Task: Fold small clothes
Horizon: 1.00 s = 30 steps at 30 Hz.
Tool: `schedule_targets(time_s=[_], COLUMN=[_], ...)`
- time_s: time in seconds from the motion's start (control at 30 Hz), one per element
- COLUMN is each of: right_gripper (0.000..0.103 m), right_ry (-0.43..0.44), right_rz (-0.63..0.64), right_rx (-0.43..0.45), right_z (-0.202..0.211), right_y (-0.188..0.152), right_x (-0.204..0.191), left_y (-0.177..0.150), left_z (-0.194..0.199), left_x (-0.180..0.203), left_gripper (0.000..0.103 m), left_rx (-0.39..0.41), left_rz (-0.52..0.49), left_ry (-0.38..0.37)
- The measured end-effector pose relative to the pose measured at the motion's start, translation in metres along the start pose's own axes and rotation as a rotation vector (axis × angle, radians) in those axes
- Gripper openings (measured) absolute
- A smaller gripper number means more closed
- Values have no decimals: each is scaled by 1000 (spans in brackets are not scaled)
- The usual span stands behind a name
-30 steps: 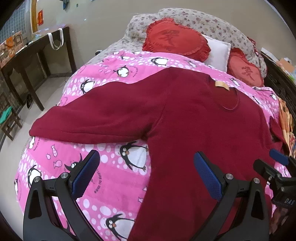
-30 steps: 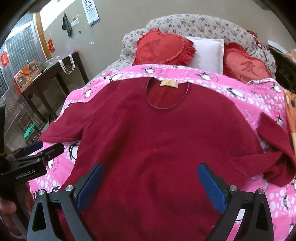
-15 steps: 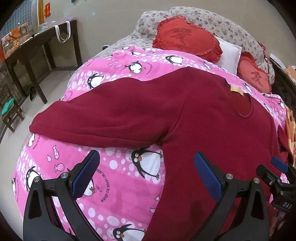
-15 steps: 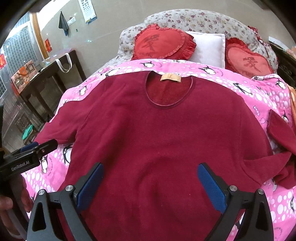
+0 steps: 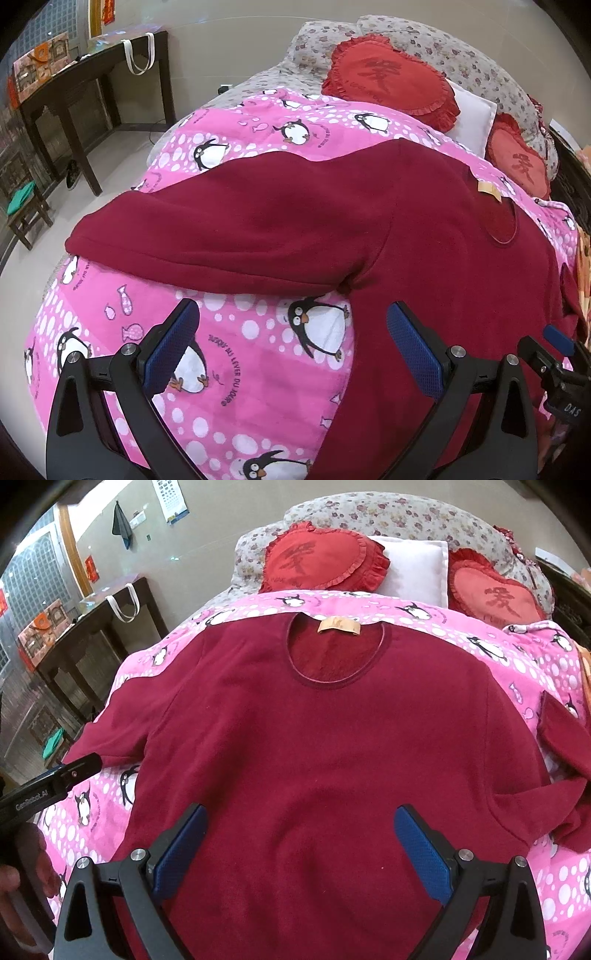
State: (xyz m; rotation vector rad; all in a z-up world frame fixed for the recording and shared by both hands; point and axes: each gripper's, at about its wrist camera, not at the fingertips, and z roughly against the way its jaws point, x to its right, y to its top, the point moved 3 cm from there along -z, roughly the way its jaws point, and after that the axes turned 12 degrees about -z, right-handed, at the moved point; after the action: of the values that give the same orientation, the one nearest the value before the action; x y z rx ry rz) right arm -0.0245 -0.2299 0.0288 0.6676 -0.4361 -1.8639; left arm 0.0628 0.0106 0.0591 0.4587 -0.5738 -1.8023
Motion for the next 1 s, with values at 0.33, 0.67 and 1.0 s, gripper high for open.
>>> schedule_targets(time_s=[0.33,0.67,1.0], right_gripper=[101,101,101], right_ry=[22,35,36], right_rz=[-22,-12,-49], right_rx=[-26,-56,-71], right_z=[-2,-4,-5], right_y=[-4,-11,-13], right_x=[2,-2,10], left_y=[-6,-14,10], left_z=[-3,-48,-61], left_x=[-91,-192,-194], left_gripper=[102,88,9], left_rx=[-23,-45,-21], left_rz=[270,641,547], left_ry=[-9,-7,31])
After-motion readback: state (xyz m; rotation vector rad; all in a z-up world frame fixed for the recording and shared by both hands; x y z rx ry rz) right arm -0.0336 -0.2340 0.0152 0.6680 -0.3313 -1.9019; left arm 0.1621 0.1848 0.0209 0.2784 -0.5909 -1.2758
